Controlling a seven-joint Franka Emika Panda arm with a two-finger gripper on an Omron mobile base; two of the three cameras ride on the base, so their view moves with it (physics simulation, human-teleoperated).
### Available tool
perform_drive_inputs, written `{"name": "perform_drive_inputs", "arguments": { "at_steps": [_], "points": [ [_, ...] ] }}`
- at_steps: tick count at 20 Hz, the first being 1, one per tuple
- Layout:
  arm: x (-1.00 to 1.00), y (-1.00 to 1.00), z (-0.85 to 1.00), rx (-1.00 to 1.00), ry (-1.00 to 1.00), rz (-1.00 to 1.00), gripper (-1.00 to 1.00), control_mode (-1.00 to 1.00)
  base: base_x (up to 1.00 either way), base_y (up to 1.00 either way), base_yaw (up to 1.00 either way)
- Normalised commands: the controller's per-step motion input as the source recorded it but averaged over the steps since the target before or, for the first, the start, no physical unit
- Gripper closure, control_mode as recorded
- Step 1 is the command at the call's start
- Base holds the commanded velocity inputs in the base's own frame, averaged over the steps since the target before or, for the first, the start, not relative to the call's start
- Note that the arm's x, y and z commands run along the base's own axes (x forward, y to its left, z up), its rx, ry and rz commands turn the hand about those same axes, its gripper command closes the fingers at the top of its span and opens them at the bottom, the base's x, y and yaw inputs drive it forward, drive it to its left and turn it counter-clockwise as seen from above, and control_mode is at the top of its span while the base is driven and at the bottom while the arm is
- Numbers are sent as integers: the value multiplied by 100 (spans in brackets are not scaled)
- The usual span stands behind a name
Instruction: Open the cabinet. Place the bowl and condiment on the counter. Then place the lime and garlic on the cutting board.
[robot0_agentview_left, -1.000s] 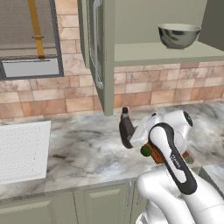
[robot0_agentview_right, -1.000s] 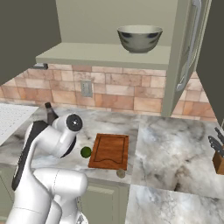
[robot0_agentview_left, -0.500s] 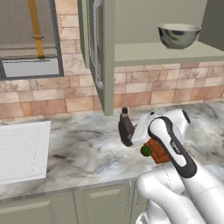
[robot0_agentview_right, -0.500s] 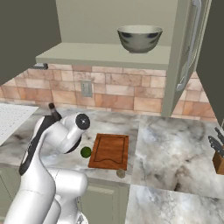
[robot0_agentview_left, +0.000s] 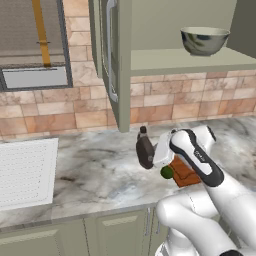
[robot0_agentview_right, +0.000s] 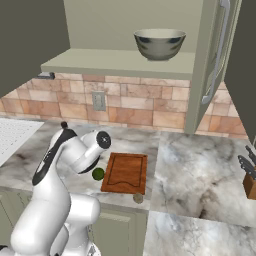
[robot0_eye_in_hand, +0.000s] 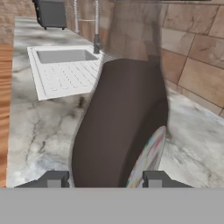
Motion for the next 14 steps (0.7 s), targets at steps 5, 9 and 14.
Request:
{"name": "perform_drive_inputs", "arguments": {
  "at_steps": [5,9,14],
  "points": [
    [20,0,-48,0,-5,1,100,-100,0,0,0],
    [9,0,-52,0,-5,0,100,-100,0,0,0],
    [17,0,-49,0,-7,0,100,-100,0,0,0]
  ]
}}
